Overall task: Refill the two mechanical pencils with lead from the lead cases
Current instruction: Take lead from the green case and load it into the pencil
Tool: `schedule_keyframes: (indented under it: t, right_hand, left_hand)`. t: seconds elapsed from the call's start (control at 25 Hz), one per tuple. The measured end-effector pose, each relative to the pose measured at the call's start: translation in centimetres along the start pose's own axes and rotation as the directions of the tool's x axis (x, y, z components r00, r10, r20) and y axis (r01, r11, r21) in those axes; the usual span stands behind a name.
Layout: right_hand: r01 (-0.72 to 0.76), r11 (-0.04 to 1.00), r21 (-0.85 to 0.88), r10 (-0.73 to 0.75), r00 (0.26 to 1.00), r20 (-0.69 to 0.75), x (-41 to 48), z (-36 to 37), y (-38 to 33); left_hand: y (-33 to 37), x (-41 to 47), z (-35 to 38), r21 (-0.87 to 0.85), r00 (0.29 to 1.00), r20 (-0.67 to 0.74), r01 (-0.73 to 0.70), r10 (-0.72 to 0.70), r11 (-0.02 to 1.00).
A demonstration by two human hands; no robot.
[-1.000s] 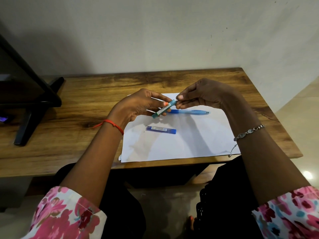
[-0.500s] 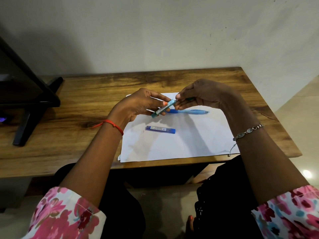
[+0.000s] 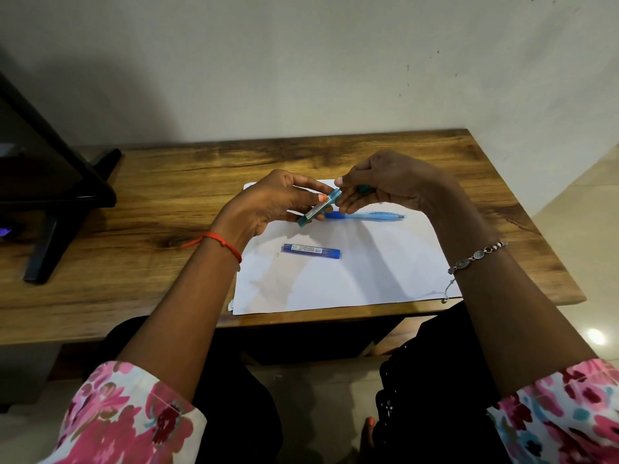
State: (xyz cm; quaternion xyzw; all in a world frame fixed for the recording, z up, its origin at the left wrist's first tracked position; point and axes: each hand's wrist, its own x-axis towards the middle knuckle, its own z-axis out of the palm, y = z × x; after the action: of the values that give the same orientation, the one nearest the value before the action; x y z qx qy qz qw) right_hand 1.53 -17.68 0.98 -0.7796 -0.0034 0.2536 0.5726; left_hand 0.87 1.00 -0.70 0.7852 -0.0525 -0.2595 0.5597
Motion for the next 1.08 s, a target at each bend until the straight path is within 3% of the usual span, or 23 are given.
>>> schedule_keyframes:
  t: [0.28,0.76,1.08]
  right_hand:
    - [0.089,0.968,-0.236,-0.129,0.979,-0.158,0.0,-0.2,-0.1]
    - [0.25,0.931,-0.264,-0.314,0.92,-0.235,-0.2,-1.4,-0.1]
    - [0.278,0.924,-0.264,-0.355,0.879,-0.319,-0.5,-3.4,0.3]
  left_hand:
    - [0.0,0.1,0.0,-0.046,1.0,-0.003,-0.026,0.026,0.999]
    - [0.1,0.1,-0.2,-0.11,0.998,-0.06,-0.043,0.036,0.993]
    - [0.1,-0.3,-1.6,-0.108,0.997,-0.028,-0.071,0.068,0.992]
